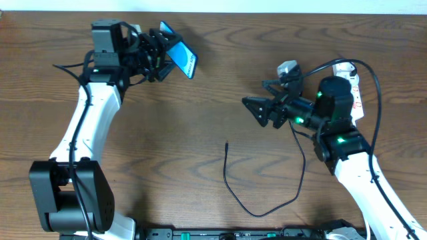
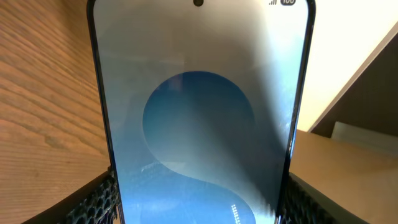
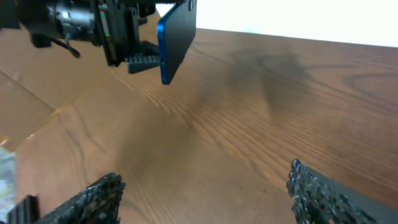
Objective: Plug charger to phone and switch on socket
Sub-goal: 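Raise the right arm and move the right gripper toward the phone, then bring the phone toward the right gripper and close it on the phone's edge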
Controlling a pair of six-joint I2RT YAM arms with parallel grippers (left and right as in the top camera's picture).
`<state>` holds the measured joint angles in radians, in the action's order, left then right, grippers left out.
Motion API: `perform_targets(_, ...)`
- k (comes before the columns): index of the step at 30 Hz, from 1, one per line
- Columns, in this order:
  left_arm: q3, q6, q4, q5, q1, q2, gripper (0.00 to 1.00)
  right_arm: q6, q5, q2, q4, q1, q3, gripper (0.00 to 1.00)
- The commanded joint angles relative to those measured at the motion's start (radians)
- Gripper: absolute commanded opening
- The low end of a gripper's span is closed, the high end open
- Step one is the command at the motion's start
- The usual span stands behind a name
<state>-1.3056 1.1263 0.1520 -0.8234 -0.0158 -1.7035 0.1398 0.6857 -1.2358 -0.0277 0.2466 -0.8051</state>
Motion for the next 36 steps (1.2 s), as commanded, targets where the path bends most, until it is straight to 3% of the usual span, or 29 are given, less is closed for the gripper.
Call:
perform_targets(1,-0.022,0.008,-0.012,0.045,-0.03,0.032,0.07,-0.044,-0.132,-0.001,0.01,0.034,-0.016,0.88)
perform_targets(8,-0.022,0.04,-0.013,0.119,-0.088,0.032,0.07,0.013,-0.269,-0.001,0.011,0.083,-0.016,0.84)
perform_targets(22,-0.022,0.176,-0.057,0.141,-0.121,0.032,0.07,0.171,-0.322,-0.001,-0.085,0.134,-0.016,0.77)
perform_targets(36,-0.022,0.222,-0.058,0.188,-0.206,0.032,0.08,0.235,-0.4,-0.002,-0.092,0.194,-0.016,0.78)
